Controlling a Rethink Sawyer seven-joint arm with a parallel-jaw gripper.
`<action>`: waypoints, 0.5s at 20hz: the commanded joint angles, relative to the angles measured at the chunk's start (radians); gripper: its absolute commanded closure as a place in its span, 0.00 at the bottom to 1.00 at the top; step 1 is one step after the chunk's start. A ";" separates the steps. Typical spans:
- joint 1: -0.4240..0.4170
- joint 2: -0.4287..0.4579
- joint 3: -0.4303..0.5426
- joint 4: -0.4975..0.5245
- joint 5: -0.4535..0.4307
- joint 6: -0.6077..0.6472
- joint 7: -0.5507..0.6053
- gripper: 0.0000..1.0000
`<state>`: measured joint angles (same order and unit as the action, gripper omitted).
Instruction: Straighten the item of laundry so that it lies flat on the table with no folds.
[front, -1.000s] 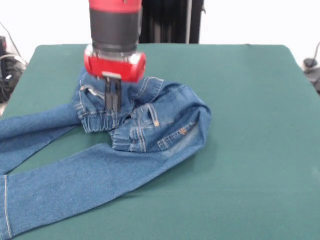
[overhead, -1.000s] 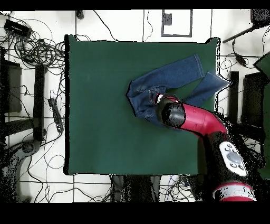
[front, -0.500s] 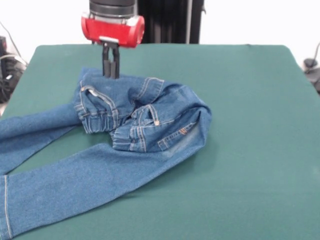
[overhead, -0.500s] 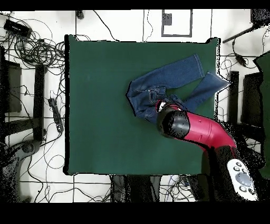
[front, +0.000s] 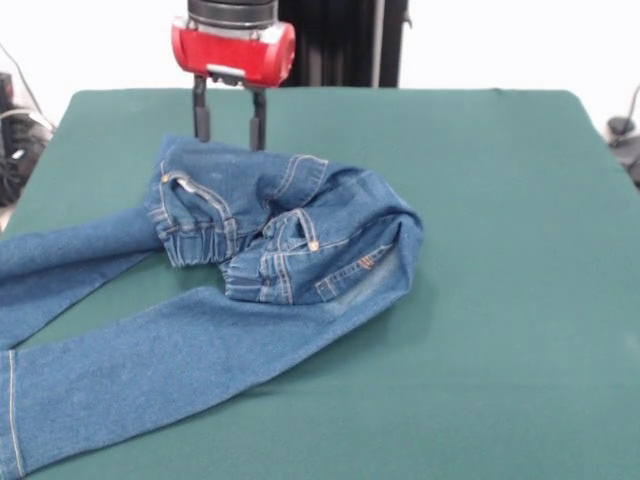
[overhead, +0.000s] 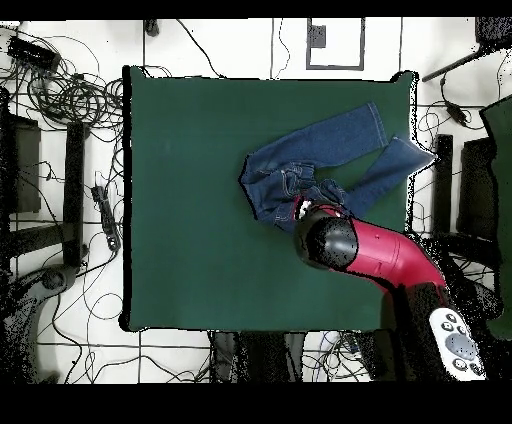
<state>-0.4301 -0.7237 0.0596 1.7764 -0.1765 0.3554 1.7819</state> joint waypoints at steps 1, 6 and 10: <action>-0.015 0.096 0.066 0.013 -0.004 0.043 0.060 0.00; -0.054 0.173 0.082 -0.083 -0.019 0.064 0.007 0.00; -0.065 0.239 0.088 -0.163 -0.031 0.078 -0.017 0.00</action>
<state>-0.4954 -0.6304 0.0596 1.7145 -0.1765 0.3554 1.7819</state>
